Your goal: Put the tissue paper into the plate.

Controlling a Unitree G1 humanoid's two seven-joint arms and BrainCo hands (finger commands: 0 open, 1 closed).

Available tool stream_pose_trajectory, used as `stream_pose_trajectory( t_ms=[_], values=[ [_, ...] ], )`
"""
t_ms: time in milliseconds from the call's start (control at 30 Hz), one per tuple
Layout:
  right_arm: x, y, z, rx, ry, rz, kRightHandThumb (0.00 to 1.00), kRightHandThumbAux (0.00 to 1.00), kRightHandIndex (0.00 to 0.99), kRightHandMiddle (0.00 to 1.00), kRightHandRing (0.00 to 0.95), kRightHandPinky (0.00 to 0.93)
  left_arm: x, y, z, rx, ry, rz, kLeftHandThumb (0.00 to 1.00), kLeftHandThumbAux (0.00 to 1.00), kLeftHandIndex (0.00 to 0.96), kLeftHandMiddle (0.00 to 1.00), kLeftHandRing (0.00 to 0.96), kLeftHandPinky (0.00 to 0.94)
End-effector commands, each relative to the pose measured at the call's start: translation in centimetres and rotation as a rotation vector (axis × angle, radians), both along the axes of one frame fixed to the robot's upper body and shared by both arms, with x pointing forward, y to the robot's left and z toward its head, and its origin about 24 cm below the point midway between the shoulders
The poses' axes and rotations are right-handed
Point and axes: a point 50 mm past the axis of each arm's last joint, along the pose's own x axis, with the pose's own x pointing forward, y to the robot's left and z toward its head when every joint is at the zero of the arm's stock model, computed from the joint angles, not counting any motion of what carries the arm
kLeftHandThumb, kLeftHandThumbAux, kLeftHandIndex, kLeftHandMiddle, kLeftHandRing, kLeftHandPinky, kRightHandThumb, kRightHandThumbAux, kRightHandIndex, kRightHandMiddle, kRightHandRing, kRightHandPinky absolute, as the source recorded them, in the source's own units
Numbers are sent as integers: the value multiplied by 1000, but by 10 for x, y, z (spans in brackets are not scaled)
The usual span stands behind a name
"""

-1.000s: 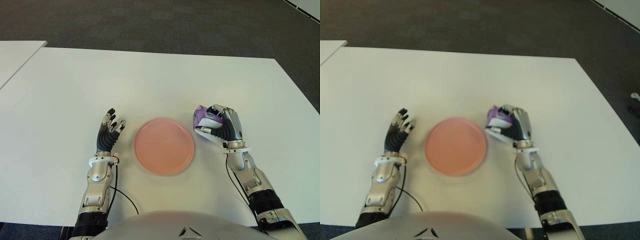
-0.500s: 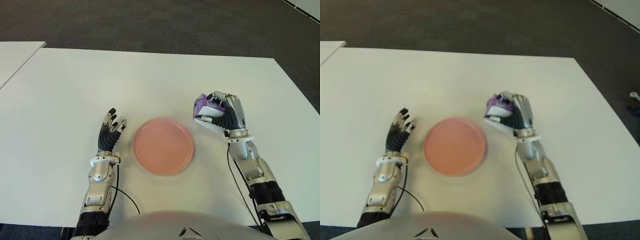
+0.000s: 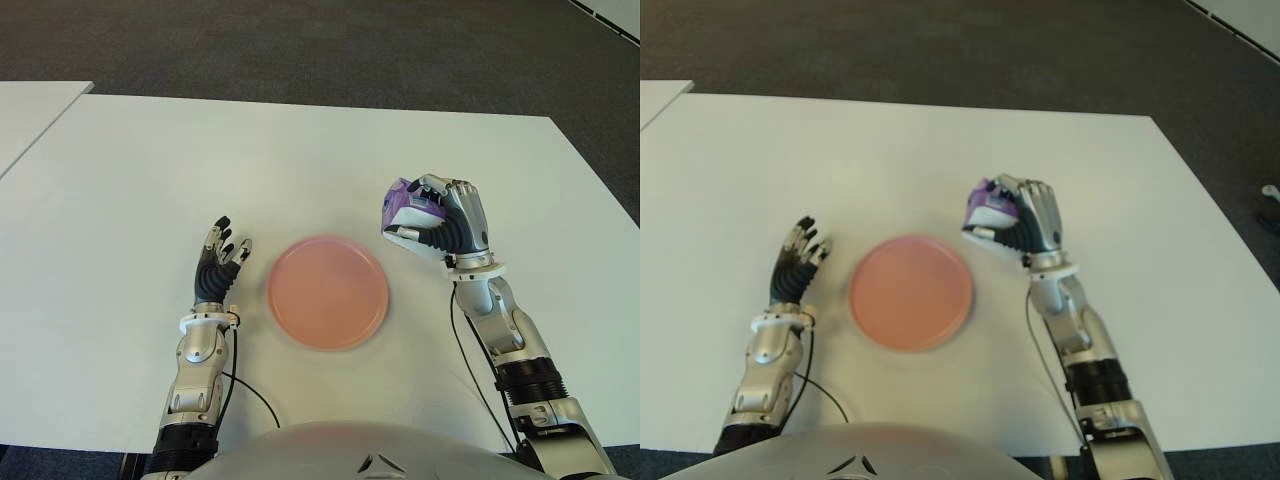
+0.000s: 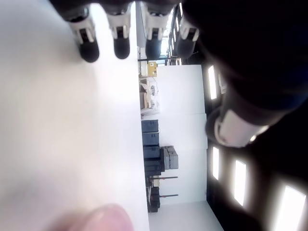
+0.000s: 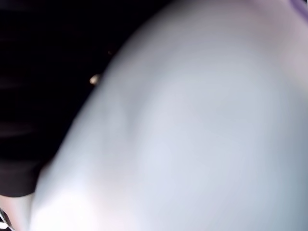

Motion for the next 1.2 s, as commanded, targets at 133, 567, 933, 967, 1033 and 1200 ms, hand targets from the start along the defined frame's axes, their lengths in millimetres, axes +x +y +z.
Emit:
stream_pose_trajectory(
  t_ms=[133,567,933,967,1033,1200],
  values=[
    [-3,8,3,10,-23,49,746,705,442,846,860,841,-3,-2,-5,0,19,2,0,626,0,0,0,0],
    [-1,12,14,59,-137,95,745,708,441,855,862,852,-4,-3,-5,23,23,-20,0,605,0,0,0,0],
    [-1,18,9,45,-61,137,741,710,440,867,871,852,-5,-2,-6,14,25,-33,0,605,0,0,0,0],
    [-2,19,8,42,-57,141,741,710,440,869,873,853,-5,-2,-6,14,26,-33,0,605,0,0,0,0],
    [-3,27,13,25,-78,156,741,710,440,872,875,855,-4,-2,-6,10,30,-31,0,606,0,0,0,0],
    [-4,54,33,8,-184,216,738,712,440,883,883,860,-3,-2,-7,0,34,-27,0,611,0,0,0,0]
  ],
)
